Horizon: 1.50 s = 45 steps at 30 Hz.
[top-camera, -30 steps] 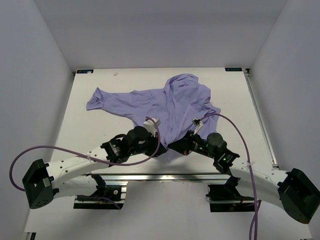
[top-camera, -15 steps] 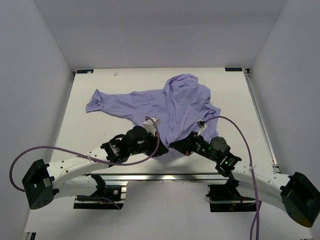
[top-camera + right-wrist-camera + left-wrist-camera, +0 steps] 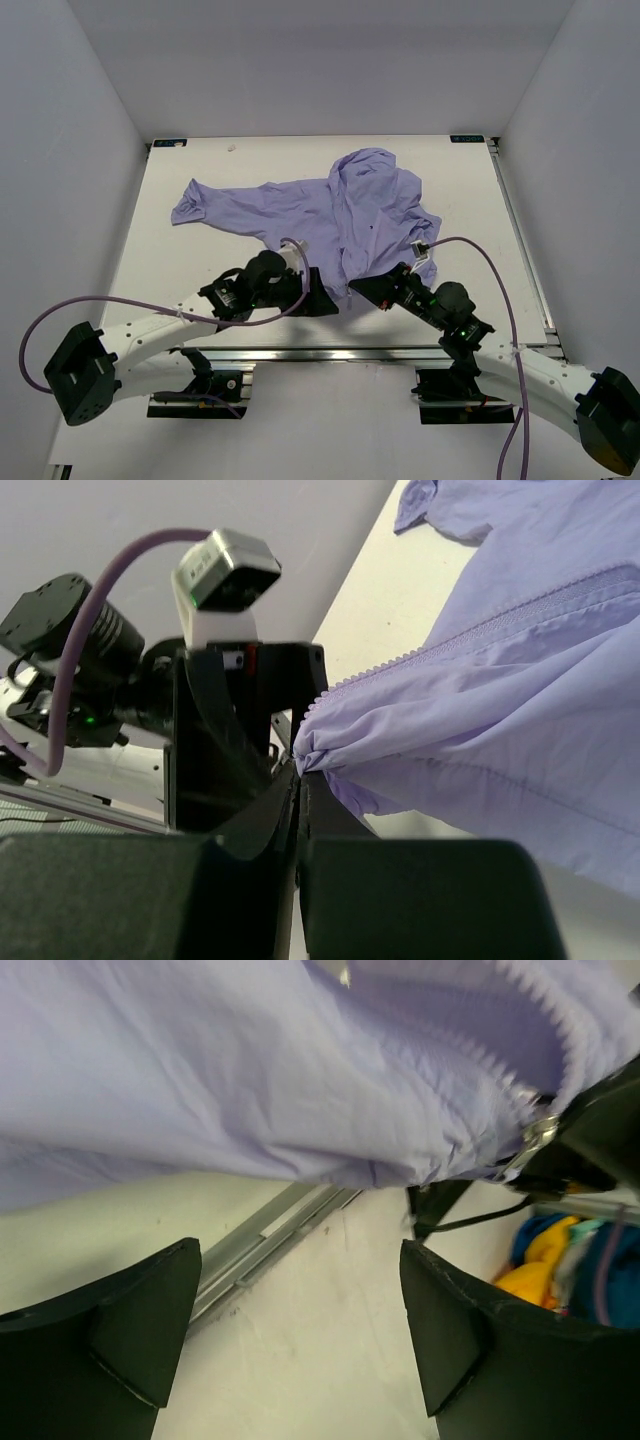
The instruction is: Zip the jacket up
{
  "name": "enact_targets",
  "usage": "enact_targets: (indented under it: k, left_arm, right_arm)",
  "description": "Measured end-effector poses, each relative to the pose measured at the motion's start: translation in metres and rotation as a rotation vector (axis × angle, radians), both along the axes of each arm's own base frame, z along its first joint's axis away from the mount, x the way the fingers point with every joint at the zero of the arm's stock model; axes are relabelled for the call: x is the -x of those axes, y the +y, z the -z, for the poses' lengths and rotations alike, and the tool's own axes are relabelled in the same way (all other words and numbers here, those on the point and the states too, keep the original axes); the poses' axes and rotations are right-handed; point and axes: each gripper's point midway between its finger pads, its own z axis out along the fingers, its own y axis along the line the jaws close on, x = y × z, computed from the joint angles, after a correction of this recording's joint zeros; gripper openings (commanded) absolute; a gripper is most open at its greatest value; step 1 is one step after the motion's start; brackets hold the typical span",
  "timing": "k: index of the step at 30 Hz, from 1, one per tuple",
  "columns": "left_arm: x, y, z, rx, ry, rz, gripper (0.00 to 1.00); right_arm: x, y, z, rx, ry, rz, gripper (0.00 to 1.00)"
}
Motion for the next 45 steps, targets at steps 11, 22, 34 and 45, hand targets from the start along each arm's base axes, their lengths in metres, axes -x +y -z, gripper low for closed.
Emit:
enact_targets:
  k: [11, 22, 34, 45]
  left_arm:
    - [-0.013, -0.008, -0.041, 0.311, -0.019, 0.057, 0.98]
    - [-0.006, -0.025, -0.046, 0.434, 0.027, 0.136, 0.77]
    - [-0.007, -0.030, -0.057, 0.496, 0.005, 0.151, 0.71]
    - [-0.010, -0.038, -0.061, 0.543, -0.019, 0.187, 0.36]
  right_arm:
    - [-0.001, 0.001, 0.015, 0.036, 0.038, -0.002, 0.00]
    - [0.003, 0.002, 0.011, 0.021, 0.039, -0.012, 0.00]
    - [0.006, 0.000, -0.001, -0.016, 0.023, -0.017, 0.00]
    - [0.004, -0.001, -0.002, -0.021, 0.023, -0.002, 0.00]
